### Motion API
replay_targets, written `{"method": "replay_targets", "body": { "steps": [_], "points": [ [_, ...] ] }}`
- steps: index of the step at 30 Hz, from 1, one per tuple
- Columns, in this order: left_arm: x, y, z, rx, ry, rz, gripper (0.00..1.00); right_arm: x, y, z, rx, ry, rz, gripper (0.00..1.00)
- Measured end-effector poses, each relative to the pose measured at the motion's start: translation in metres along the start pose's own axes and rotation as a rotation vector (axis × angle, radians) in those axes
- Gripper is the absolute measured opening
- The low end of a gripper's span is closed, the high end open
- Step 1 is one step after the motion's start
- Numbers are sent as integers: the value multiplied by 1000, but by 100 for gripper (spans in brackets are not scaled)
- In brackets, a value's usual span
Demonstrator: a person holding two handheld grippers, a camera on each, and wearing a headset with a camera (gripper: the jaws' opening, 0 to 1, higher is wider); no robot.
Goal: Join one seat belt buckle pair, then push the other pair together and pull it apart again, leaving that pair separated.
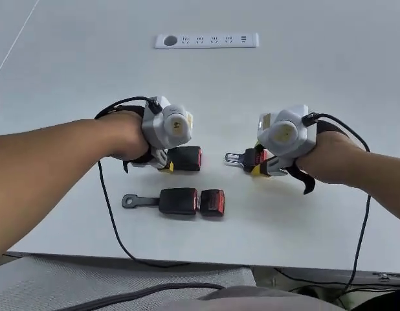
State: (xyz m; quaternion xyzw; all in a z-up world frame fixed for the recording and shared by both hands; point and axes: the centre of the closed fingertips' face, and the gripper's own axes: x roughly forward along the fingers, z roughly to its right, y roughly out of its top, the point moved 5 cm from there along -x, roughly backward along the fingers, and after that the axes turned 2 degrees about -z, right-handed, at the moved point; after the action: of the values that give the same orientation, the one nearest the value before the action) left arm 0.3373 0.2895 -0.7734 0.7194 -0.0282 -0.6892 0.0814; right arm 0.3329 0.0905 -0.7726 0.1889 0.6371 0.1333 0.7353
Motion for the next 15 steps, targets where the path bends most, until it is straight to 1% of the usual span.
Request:
{"method": "replay_targets", "body": {
  "steps": [4, 8, 12, 15],
  "points": [
    [0, 0, 0, -2, 5, -4, 31, -8, -14, -1, 1, -3, -16, 33],
    [0, 0, 1, -11, 10, -3, 31, -16, -27, -4, 4, -18, -39, 34],
    [0, 0, 1, -12, 17, 2, 31, -20, -35, -7, -5, -30, -52, 34],
    [-1, -1, 2, -20, 21, 9, 31, -23, -41, -5, -16, -41, -71, 34]
  ]
}}
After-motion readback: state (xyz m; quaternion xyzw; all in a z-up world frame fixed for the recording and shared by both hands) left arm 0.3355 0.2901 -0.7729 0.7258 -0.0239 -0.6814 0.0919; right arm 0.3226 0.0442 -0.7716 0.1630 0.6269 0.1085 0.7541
